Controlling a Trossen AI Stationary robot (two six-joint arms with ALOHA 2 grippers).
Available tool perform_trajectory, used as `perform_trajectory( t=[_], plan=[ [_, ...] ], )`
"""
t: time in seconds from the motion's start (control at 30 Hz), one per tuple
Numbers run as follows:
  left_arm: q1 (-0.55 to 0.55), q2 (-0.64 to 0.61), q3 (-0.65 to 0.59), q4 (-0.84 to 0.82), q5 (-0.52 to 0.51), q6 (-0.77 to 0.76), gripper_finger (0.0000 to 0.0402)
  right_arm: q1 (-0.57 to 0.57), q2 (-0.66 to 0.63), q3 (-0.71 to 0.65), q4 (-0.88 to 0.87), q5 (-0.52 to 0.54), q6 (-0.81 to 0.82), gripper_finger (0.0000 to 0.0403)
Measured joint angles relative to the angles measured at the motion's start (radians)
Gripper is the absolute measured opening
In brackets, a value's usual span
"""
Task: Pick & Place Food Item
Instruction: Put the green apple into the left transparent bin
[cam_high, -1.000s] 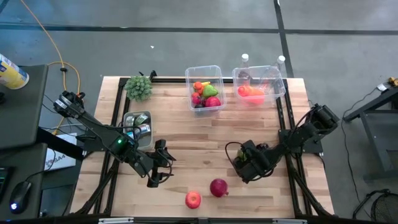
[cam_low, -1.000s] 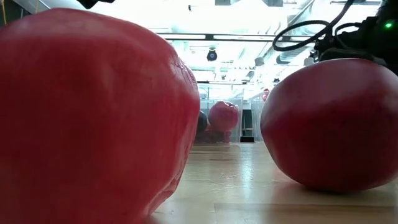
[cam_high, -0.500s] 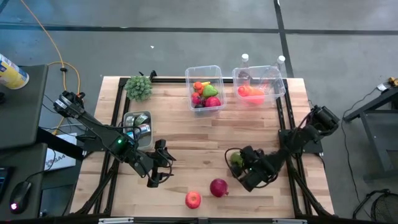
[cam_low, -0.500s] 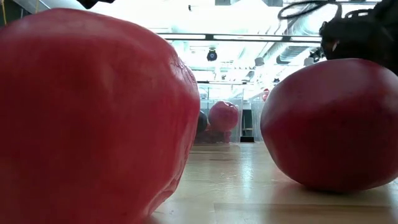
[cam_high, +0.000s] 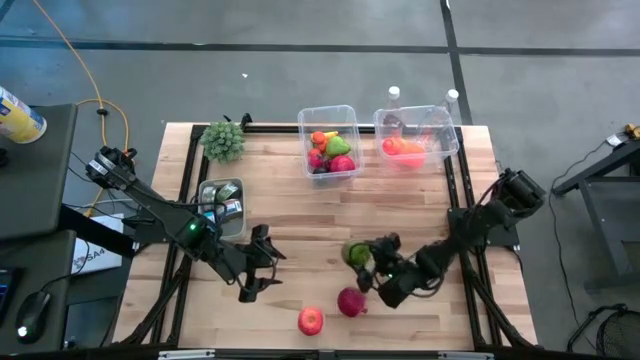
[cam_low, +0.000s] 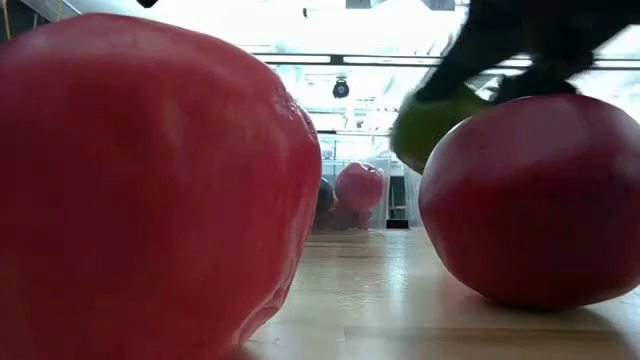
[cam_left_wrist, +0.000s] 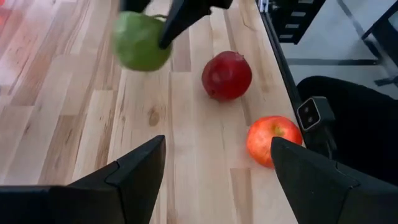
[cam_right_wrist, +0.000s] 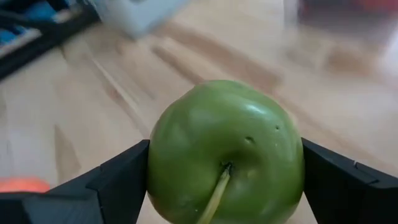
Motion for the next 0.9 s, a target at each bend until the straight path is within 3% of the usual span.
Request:
perform_trajectory(
  t=[0.33,0.5,0.73,0.9],
  plan=[
    [0.031,0.0,0.0,0.016,0.0,0.0,0.0282,-0.23,0.0,0.0,0.578,0.14,-0.765,0.0334],
    [0.03,0.0,0.0,0.016,0.0,-0.001,0.0282,-0.374,-0.002,0.002,0.882,0.138,-1.155,0.0335],
    [-0.002,0.0,0.0,0.013,0.134,-0.002,0.0282,-0.628,-0.001,0.002,0.8,-0.075,-1.072,0.0336],
    [-0.026,0.0,0.0,0.011,0.173,-0.002,0.0282,-0.733,-0.002,0.002,0.725,-0.212,-0.99,0.035]
  ],
)
